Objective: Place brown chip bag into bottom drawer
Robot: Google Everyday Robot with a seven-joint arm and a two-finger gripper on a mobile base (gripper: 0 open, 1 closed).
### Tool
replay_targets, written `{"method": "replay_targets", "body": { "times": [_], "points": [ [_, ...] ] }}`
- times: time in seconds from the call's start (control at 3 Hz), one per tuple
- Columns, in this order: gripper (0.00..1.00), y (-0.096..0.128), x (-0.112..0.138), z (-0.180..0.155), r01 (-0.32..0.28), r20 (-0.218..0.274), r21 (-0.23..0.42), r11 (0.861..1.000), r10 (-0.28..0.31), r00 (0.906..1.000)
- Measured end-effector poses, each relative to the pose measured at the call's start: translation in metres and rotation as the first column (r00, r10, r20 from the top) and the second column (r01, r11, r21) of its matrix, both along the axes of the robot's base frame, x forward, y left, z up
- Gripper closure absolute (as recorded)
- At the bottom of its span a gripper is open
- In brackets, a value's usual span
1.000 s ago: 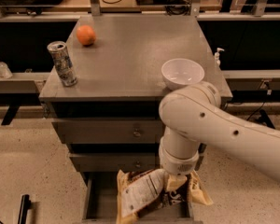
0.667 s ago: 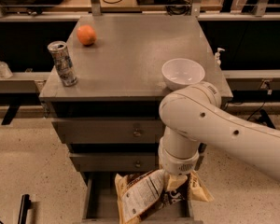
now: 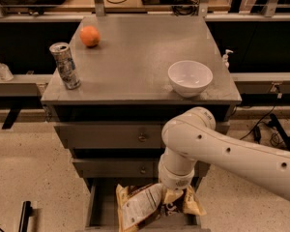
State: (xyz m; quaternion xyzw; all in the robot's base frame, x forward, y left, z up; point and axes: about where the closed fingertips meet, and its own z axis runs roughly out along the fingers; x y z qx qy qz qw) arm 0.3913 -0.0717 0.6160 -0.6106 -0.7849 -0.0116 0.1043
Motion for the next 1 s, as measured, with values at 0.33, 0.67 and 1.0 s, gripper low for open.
{"method": "replay_targets", "body": {
  "times": [0.33,0.67,1.0],
  "points": [
    [1.00,0.006,0.023,-0.052,0.056,0.102,0.028,0.998,-0.059,0.9931],
    [1.00,0.013,0.039,-0.088,0.084,0.222,0.046,0.995,-0.092,0.9707],
    [1.00,0.013,0.044,-0.086,0.093,0.305,0.090,0.992,-0.117,0.9453]
  ]
}}
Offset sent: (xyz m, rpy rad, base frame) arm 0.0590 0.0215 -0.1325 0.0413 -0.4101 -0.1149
